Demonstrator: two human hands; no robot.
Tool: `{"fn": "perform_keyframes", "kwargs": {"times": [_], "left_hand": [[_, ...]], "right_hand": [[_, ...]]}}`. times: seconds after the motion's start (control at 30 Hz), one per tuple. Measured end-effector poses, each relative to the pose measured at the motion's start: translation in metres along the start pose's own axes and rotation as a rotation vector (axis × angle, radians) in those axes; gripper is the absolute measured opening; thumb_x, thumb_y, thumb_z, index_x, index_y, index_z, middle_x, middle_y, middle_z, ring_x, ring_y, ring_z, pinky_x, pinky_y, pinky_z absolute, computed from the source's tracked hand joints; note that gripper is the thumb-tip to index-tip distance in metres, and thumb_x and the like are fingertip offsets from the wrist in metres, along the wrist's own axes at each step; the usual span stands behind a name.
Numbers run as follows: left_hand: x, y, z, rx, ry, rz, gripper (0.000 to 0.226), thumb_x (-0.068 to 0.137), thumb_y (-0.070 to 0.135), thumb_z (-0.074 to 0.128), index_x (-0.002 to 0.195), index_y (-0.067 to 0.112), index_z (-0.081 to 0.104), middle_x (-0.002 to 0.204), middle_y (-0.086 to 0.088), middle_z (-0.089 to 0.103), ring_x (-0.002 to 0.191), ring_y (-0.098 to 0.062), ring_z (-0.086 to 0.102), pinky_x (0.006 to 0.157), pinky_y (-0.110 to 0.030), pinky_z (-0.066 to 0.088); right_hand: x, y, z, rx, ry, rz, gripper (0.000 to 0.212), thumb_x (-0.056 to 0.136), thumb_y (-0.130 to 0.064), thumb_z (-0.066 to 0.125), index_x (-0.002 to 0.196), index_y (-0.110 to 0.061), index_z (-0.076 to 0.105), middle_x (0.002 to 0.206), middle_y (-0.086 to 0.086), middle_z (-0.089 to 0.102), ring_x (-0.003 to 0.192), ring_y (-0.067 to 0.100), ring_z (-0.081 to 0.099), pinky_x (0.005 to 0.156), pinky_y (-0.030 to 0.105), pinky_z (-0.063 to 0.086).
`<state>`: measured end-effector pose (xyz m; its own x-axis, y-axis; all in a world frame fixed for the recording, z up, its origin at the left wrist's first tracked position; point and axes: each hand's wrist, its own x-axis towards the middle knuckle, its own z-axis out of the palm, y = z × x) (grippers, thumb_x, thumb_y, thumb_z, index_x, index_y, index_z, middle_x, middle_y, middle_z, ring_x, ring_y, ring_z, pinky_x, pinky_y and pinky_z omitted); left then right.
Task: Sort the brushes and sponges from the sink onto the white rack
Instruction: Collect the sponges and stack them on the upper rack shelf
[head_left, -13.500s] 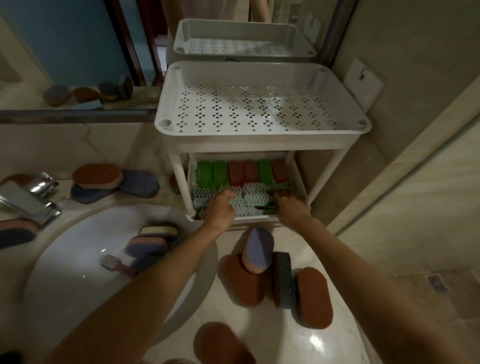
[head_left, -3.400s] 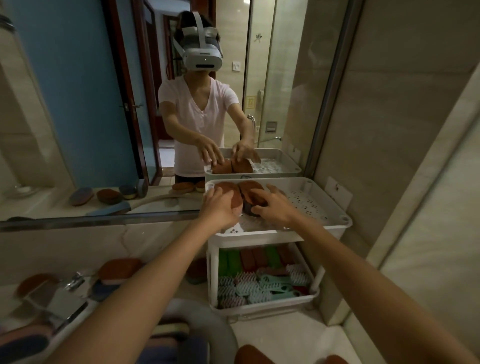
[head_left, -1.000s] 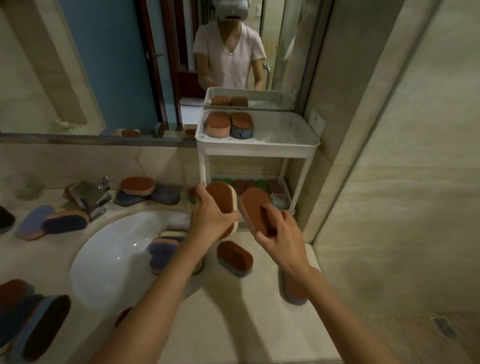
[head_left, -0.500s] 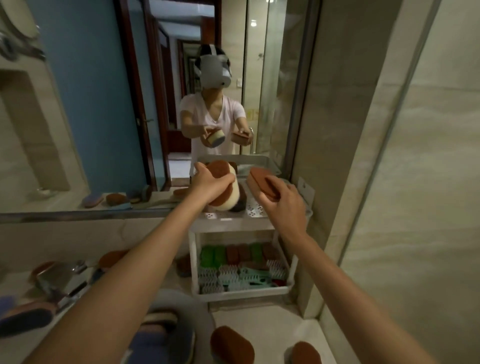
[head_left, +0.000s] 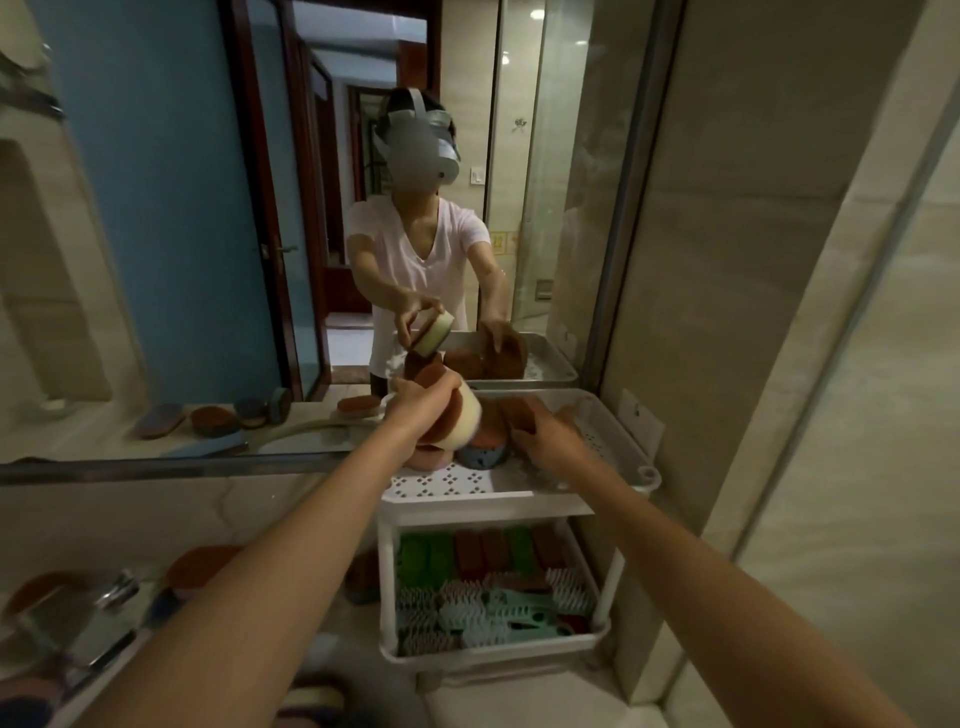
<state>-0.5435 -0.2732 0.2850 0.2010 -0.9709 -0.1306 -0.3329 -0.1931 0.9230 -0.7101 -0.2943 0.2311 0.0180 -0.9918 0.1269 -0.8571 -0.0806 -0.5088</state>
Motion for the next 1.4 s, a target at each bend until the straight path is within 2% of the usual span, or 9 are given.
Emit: {"fn": "perform_keyframes", "kwargs": {"times": [0.27,0.4,0.5,0.57,0.77,0.87,1.0,1.13,1.4], "left_hand": [[0.015,-0.004,-0.003,-0.069,-0.08,-0.021,0.091,0.082,0.049,0.06,0.148,0.012,0.01,0.14,-0.015,0.041,0.124,-0.032,0.044,0.089,-0.035,0.039],[0.017,0.007,0.004,-0.218,-0.096,-0.037,0.103,0.073,0.041,0.074,0.148,0.014,0.009,0.138,-0.012,0.043,0.123,-0.03,0.047,0.101,-0.039,0.043],[0.022,0.017,0.018,-0.326,-0.107,-0.006,0.086,0.076,0.033,0.075,0.143,0.009,0.026,0.134,-0.012,0.052,0.117,-0.028,0.054,0.093,-0.035,0.047],[0.022,0.024,0.03,-0.357,-0.121,0.008,0.075,0.087,0.026,0.064,0.145,0.009,0.02,0.136,-0.014,0.049,0.119,-0.03,0.052,0.094,-0.036,0.046],[0.018,0.042,0.051,-0.399,-0.337,-0.026,0.05,0.094,0.014,0.05,0.14,0.013,0.031,0.134,-0.015,0.053,0.117,-0.031,0.056,0.096,-0.045,0.048],[0.015,0.042,0.061,-0.231,-0.419,0.124,0.039,0.099,0.02,0.039,0.137,0.01,0.04,0.133,-0.012,0.054,0.122,-0.029,0.052,0.103,-0.046,0.041],[0.019,0.023,0.065,0.462,-0.319,0.493,0.038,0.1,0.025,0.033,0.134,0.018,0.046,0.137,-0.012,0.051,0.126,-0.03,0.047,0.105,-0.039,0.038],[0.023,-0.008,0.065,1.031,-0.452,0.527,0.051,0.098,0.045,0.029,0.147,0.037,0.019,0.159,-0.007,0.01,0.147,-0.032,0.007,0.116,-0.057,0.006],[0.016,-0.017,0.058,1.063,-0.372,0.571,0.049,0.1,0.039,0.025,0.148,0.033,0.016,0.16,-0.007,0.008,0.148,-0.029,0.002,0.116,-0.056,0.002]], "right_hand": [[-0.003,0.002,-0.003,-0.129,-0.225,0.01,0.074,0.089,-0.035,0.054,0.148,-0.028,0.011,0.149,0.017,0.029,0.127,0.034,0.043,0.105,0.039,0.038],[-0.019,-0.011,-0.017,0.191,-0.064,-0.036,0.058,0.084,-0.014,0.057,0.138,-0.021,0.037,0.134,0.01,0.051,0.121,0.026,0.05,0.098,0.035,0.042],[-0.029,-0.023,-0.027,0.373,0.09,-0.094,0.061,0.078,0.0,0.054,0.135,-0.017,0.039,0.128,0.01,0.053,0.117,0.024,0.053,0.092,0.034,0.049],[-0.034,-0.027,-0.031,0.493,0.099,-0.133,0.062,0.079,0.003,0.055,0.135,-0.015,0.035,0.129,0.01,0.052,0.116,0.02,0.052,0.095,0.037,0.05],[-0.031,-0.017,-0.031,0.395,0.148,-0.098,0.068,0.082,-0.028,0.068,0.136,-0.016,0.028,0.122,-0.001,0.047,0.11,0.012,0.049,0.09,0.026,0.043],[-0.026,-0.002,-0.029,0.408,0.277,0.051,0.063,0.084,-0.029,0.064,0.134,-0.016,0.027,0.132,0.008,0.048,0.117,0.025,0.054,0.097,0.041,0.048],[-0.022,0.016,-0.028,0.3,0.27,0.144,0.059,0.09,-0.04,0.052,0.14,-0.024,0.025,0.141,0.01,0.04,0.123,0.031,0.048,0.101,0.048,0.044],[-0.018,0.023,-0.027,0.074,0.201,0.142,0.053,0.095,-0.04,0.041,0.143,-0.024,0.027,0.15,0.011,0.032,0.132,0.03,0.038,0.11,0.043,0.035],[-0.006,0.026,-0.02,-0.082,0.026,0.267,0.054,0.098,-0.046,0.026,0.147,-0.023,0.023,0.154,0.01,0.022,0.139,0.029,0.027,0.114,0.038,0.024]]}}
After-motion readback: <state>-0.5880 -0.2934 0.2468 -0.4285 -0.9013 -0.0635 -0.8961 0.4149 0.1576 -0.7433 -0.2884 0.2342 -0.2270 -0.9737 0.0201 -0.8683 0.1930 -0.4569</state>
